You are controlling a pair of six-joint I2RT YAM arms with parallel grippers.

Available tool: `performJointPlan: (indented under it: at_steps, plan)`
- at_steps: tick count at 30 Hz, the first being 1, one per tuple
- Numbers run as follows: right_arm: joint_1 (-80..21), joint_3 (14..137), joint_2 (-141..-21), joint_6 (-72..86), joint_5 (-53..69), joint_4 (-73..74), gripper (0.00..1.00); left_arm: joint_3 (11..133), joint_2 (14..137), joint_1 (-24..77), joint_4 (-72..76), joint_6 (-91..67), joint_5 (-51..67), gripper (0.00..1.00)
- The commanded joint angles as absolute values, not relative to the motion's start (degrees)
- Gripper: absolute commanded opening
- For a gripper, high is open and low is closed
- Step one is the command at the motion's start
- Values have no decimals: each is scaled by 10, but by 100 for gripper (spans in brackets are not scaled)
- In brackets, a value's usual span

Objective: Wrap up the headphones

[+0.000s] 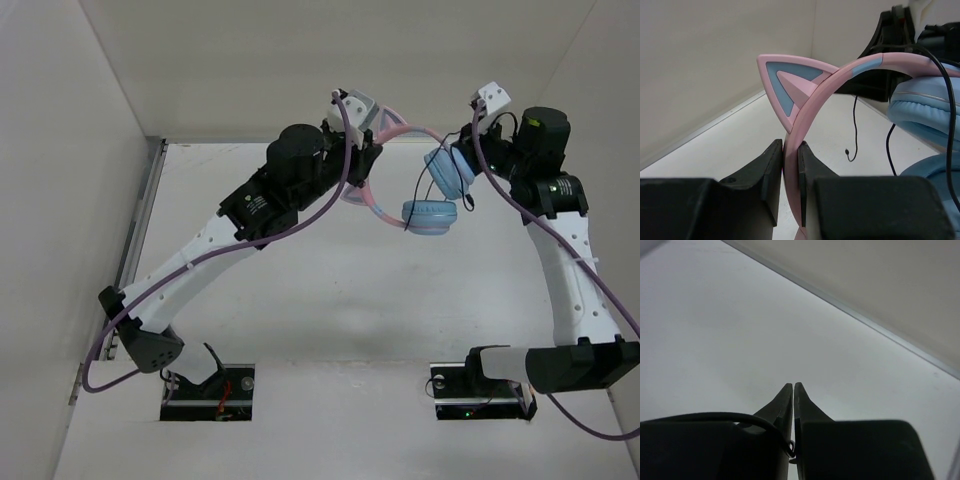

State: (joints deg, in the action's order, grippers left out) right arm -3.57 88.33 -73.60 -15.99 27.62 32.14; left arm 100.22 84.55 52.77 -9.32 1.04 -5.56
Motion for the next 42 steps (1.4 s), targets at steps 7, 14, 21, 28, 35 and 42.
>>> performJointPlan:
  at_steps: [7,14,21,28,35,42]
  plan:
    - [-14,878,-715,86,509,231,16,1143,867,563,-33,-33,-38,0]
    - [-2,820,-702,259,588,95,19,1225,914,563,-33,-47,-46,0]
    - [-1,767,-690,372,617,-21,22,1303,958,557,-32,-47,-51,0]
    - [-14,687,-658,379,617,-33,24,1361,990,552,-24,-31,-68,0]
    - [-20,627,-628,398,616,-54,27,1377,1005,549,-2,-11,-116,0]
    - [-20,593,-617,441,620,-98,29,1387,1011,544,18,12,-144,1]
